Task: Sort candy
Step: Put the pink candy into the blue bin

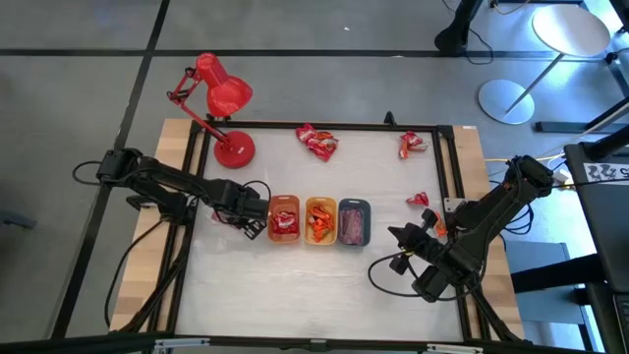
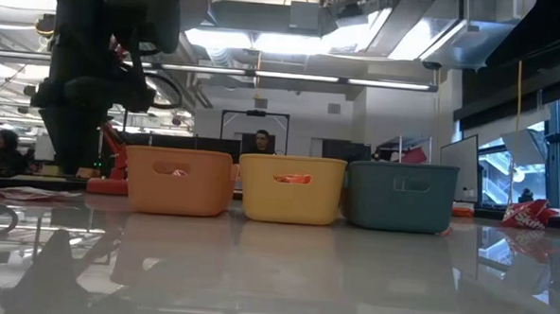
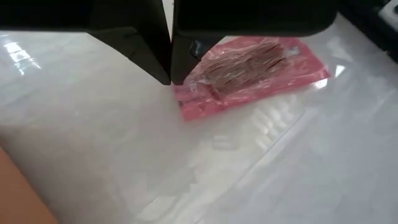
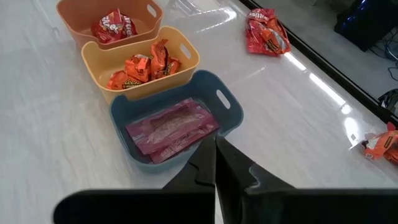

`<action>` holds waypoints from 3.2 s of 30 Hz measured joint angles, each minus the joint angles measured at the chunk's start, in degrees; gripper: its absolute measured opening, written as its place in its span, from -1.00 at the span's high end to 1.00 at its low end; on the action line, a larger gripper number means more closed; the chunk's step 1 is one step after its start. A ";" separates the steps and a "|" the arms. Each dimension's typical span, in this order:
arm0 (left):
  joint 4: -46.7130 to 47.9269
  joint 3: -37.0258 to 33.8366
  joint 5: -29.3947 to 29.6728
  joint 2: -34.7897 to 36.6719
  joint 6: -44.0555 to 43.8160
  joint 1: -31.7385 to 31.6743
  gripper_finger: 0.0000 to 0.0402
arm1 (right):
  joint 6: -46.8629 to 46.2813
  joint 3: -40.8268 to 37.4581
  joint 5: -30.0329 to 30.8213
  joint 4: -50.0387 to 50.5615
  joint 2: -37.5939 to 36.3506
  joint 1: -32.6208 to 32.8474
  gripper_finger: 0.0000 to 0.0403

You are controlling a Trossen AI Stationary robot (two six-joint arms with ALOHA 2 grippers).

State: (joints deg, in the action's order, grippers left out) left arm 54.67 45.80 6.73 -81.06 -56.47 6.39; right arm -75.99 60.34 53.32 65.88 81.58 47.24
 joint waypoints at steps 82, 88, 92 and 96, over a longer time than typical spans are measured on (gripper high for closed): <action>2.09 13.98 13.44 0.13 6.71 6.18 1.00 | 3.23 0.02 0.18 0.21 0.02 0.00 1.00; -6.56 14.04 16.67 -0.06 14.57 7.73 1.00 | 3.25 0.02 0.18 0.21 0.02 0.00 1.00; -13.11 14.07 17.95 -0.20 20.05 8.02 1.00 | 3.26 0.02 0.19 0.18 0.02 0.00 1.00; -16.78 14.10 20.56 -0.20 25.55 8.28 1.00 | 3.24 0.02 0.17 0.05 0.02 0.00 1.00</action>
State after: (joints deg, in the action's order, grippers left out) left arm 37.90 59.90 27.30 -81.25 -30.92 14.68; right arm -72.75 60.36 53.49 65.92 81.60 47.24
